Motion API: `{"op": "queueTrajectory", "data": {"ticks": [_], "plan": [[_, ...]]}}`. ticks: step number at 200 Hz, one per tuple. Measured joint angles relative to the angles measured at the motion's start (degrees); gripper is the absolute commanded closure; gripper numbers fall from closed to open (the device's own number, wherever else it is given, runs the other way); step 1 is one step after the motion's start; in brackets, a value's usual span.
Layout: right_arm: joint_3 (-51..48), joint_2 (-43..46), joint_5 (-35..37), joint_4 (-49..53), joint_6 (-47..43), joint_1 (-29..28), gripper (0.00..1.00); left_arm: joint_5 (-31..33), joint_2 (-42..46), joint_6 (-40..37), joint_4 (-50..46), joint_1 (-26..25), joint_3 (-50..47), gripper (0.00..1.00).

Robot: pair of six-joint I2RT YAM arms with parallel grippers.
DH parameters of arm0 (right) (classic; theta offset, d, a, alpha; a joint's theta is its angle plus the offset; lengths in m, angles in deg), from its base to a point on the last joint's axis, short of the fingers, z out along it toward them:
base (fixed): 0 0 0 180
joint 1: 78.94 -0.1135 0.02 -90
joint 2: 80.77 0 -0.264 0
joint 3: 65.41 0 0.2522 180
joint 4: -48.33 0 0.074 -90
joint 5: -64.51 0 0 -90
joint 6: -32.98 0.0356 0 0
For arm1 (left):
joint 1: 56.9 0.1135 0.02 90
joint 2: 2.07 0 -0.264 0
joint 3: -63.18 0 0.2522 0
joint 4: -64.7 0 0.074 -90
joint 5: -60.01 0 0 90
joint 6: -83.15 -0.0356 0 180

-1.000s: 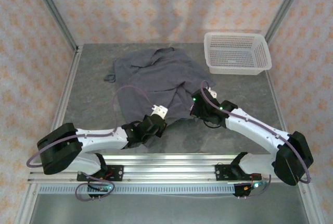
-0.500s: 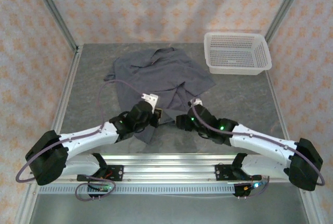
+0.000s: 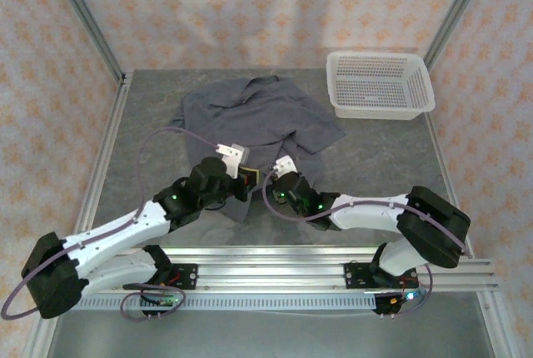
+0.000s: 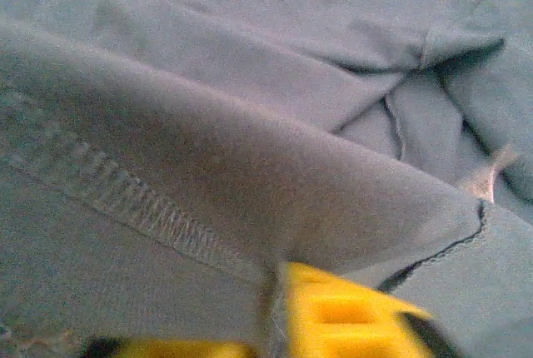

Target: Fold the inside-out t-shirt

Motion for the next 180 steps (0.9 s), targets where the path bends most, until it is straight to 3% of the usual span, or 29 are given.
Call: {"op": "queueTrajectory", "data": {"ticks": [14, 22, 55, 77, 129, 140, 148, 152, 162, 168, 180], "plan": [[0.0, 2.1, -0.2, 0.1, 0.4, 0.0, 1.00, 1.0, 1.6, -1.1, -0.2, 0.0, -0.5, 0.57], [0.0, 3.8, -0.4, 0.4, 1.0, 0.0, 1.00, 1.4, 2.1, -1.9, 0.0, -0.1, -1.3, 0.41], [0.0, 10.6, -1.6, 1.5, 5.2, 0.0, 1.00, 3.9, -0.1, -7.5, 1.2, -5.8, -6.1, 0.07], [0.0, 12.5, -2.2, 2.1, 7.5, 0.0, 1.00, 9.5, -4.2, -7.9, 4.6, -10.0, -8.7, 0.00], [0.4, 14.4, -4.5, 6.7, 9.9, 0.0, 1.00, 23.5, -15.9, -8.7, 9.3, -9.9, -8.1, 0.00], [0.4, 15.7, -4.6, 7.6, 10.1, 0.0, 1.00, 27.4, -17.6, -8.2, 9.2, -9.7, -7.3, 0.05], [0.4, 16.9, -4.5, 8.2, 10.2, 0.0, 1.00, 29.8, -18.1, -7.3, 8.7, -9.3, -6.8, 0.17], [0.4, 17.4, -4.5, 8.6, 10.2, 0.0, 1.00, 30.9, -18.1, -6.7, 8.4, -8.9, -6.5, 0.28], [0.4, 18.8, -3.7, 9.5, 10.2, 0.0, 1.00, 33.1, -17.1, -5.2, 7.1, -7.3, -5.7, 0.77], [0.2, 19.6, -3.0, 9.9, 10.2, 0.0, 1.00, 33.6, -15.9, -4.6, 6.2, -6.1, -5.4, 0.98], [-0.9, 21.4, -1.0, 10.5, 10.1, 0.0, 1.00, 32.6, -11.9, -4.2, 4.7, -3.6, -5.0, 1.00]]}}
